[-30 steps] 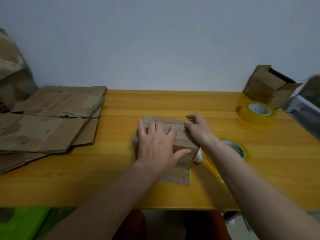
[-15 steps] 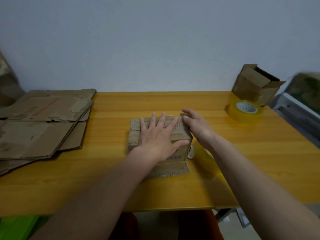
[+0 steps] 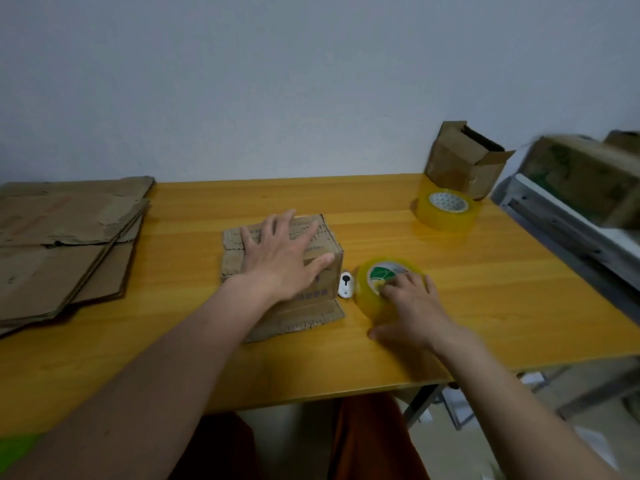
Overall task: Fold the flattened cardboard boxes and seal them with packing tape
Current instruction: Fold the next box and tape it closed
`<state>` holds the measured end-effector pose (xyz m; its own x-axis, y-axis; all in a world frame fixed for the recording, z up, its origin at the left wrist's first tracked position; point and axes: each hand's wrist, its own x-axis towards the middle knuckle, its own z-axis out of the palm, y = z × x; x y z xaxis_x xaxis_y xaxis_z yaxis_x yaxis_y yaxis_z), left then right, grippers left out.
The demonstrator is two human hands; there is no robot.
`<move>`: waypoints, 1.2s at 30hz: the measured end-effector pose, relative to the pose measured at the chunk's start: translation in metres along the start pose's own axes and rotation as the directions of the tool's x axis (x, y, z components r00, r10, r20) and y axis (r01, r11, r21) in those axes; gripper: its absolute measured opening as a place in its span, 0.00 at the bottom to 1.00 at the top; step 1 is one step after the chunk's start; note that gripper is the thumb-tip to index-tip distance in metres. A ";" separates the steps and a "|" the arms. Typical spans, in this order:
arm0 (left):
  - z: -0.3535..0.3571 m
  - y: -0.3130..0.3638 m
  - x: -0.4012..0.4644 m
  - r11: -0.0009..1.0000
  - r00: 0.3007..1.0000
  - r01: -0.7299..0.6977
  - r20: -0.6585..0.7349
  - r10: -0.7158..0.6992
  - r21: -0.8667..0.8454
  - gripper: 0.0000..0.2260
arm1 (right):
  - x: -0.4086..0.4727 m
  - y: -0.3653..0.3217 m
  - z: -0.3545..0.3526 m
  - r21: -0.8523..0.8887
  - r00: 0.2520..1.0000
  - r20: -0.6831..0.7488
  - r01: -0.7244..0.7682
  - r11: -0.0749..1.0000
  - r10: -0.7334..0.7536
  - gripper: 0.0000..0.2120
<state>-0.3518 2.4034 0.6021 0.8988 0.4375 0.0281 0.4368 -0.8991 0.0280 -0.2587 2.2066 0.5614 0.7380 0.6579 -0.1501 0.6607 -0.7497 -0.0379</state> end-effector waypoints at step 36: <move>-0.007 -0.047 -0.013 0.201 0.908 -0.192 -0.252 -0.335 -0.960 0.09 | 0.028 -0.076 -0.124 0.175 0.892 -0.204 0.440 0.881 -0.404 0.24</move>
<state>-0.3838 2.4402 0.6070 0.6606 0.7013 0.2679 -0.1208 -0.2528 0.9599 -0.2710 2.2911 0.6822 0.4188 0.9043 0.0831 0.8825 -0.3838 -0.2719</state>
